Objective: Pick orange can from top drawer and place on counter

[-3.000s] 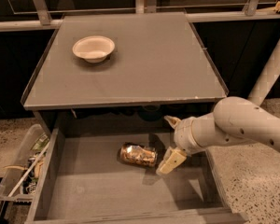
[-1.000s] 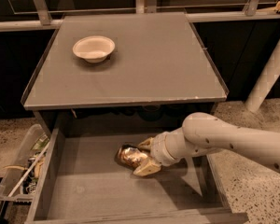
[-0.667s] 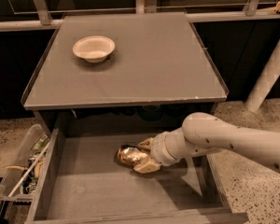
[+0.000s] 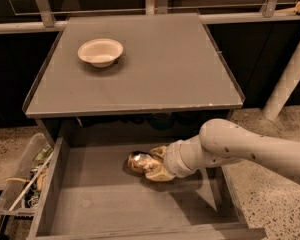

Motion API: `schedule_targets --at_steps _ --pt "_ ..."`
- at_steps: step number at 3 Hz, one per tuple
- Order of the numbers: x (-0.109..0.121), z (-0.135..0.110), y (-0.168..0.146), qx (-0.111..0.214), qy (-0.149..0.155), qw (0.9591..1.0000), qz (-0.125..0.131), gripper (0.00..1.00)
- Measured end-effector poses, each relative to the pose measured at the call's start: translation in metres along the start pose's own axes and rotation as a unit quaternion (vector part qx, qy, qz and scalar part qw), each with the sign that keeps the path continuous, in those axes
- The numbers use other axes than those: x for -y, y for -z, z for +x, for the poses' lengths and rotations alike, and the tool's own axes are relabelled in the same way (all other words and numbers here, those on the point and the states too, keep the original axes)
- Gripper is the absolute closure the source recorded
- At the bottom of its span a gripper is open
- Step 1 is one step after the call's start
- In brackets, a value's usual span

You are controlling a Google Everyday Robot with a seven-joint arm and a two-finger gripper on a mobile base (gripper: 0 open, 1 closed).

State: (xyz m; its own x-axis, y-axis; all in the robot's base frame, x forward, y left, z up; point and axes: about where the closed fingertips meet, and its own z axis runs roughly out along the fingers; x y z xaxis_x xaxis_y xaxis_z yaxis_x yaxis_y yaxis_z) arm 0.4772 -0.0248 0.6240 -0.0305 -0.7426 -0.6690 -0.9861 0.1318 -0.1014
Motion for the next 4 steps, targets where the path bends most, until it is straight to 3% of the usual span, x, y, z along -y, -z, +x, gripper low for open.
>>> schedule_targets --at_steps 3,4 --pt "0.000 -0.045 0.107 0.028 0.058 0.9978 0.017 1.00" --pt "0.016 -0.064 0.141 0.027 0.082 0.9960 0.019 1.00"
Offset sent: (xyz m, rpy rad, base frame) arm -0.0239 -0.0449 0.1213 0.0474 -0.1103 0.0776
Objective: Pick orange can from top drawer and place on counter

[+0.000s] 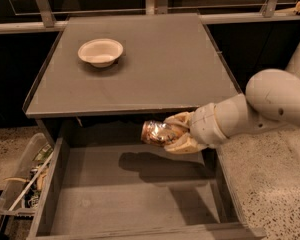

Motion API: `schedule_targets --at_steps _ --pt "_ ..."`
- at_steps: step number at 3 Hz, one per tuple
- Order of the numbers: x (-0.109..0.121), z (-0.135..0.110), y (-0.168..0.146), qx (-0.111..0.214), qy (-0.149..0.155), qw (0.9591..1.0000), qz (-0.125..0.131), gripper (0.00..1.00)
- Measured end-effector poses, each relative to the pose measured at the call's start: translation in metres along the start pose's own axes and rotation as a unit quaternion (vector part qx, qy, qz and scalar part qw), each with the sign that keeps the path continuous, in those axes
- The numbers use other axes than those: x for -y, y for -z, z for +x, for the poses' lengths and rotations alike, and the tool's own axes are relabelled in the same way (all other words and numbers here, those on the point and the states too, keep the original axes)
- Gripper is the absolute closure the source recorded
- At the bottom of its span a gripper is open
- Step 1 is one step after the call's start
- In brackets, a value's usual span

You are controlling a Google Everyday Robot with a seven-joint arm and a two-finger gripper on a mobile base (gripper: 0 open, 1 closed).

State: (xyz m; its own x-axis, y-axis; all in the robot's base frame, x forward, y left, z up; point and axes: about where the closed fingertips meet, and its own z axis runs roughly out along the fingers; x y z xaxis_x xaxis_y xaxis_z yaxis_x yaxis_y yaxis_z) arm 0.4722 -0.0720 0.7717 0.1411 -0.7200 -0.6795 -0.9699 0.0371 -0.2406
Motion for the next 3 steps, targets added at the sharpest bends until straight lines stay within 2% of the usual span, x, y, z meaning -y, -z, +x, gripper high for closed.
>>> schedule_targets --at_steps 1,2,3 --pt "0.029 -0.014 0.024 -0.008 0.019 0.9998 0.003 1.00" --pt "0.073 -0.031 0.043 -0.030 0.042 0.9986 0.014 1.00" --pt "0.114 -0.039 0.045 -0.039 0.053 0.9977 0.018 1.00"
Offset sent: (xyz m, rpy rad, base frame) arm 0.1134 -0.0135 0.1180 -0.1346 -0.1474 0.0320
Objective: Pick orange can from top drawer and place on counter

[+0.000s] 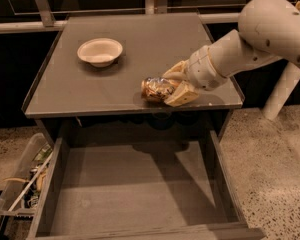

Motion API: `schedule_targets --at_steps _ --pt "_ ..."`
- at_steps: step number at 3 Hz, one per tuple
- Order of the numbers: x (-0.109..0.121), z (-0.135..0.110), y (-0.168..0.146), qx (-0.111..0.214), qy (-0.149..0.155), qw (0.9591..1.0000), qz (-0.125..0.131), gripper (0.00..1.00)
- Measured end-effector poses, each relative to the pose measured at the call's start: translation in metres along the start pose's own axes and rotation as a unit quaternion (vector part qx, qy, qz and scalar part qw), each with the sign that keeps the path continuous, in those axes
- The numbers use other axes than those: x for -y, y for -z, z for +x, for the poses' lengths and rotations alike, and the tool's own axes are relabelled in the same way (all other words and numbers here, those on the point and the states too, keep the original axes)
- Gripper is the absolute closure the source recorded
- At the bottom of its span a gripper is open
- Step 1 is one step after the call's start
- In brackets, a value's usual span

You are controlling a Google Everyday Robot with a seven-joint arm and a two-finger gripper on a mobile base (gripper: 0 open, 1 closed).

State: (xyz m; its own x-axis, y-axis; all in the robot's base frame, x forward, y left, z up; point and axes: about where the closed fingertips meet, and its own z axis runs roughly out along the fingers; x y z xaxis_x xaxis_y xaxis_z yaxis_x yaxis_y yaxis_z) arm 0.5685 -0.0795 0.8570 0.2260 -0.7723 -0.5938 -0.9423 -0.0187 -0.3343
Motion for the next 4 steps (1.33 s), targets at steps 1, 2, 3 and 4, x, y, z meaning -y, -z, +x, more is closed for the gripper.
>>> schedule_targets --at_steps 1,2,3,4 --pt "0.043 0.010 -0.015 -0.001 -0.018 0.9998 -0.002 1.00" --pt "0.079 0.023 -0.027 0.009 -0.050 0.9987 0.000 1.00" --pt "0.091 0.031 -0.031 0.012 -0.071 0.9974 0.004 1.00" --pt "0.091 0.031 -0.031 0.012 -0.071 0.9974 0.004 0.82"
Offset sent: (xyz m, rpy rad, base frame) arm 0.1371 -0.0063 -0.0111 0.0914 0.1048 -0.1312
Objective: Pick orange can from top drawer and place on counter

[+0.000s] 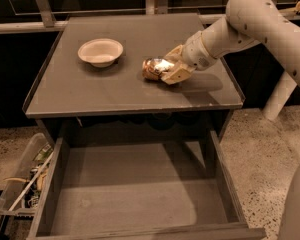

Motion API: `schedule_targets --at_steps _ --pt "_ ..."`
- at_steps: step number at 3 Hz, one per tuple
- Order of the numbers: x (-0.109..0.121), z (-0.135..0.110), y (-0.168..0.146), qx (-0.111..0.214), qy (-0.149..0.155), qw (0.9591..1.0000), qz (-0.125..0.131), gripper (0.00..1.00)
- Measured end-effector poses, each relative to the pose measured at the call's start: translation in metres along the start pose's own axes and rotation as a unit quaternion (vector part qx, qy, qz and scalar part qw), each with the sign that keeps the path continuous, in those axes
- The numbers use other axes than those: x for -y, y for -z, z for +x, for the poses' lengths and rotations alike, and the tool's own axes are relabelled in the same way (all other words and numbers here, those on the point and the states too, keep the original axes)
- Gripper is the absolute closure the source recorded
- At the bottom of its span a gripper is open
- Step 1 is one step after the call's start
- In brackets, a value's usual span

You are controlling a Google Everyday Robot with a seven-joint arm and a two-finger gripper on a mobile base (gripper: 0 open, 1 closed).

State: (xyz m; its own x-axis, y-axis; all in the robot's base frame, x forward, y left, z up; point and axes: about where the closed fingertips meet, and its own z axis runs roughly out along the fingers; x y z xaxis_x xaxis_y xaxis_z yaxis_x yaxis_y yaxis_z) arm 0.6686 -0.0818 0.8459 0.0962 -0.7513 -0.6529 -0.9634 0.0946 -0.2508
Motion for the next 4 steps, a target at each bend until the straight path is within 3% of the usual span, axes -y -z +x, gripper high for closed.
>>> schedule_targets --at_steps 3,4 --pt "0.0000 0.0000 -0.0001 0.000 0.000 1.0000 0.000 0.13" --pt "0.0000 0.0000 -0.0002 0.000 0.000 1.0000 0.000 0.00"
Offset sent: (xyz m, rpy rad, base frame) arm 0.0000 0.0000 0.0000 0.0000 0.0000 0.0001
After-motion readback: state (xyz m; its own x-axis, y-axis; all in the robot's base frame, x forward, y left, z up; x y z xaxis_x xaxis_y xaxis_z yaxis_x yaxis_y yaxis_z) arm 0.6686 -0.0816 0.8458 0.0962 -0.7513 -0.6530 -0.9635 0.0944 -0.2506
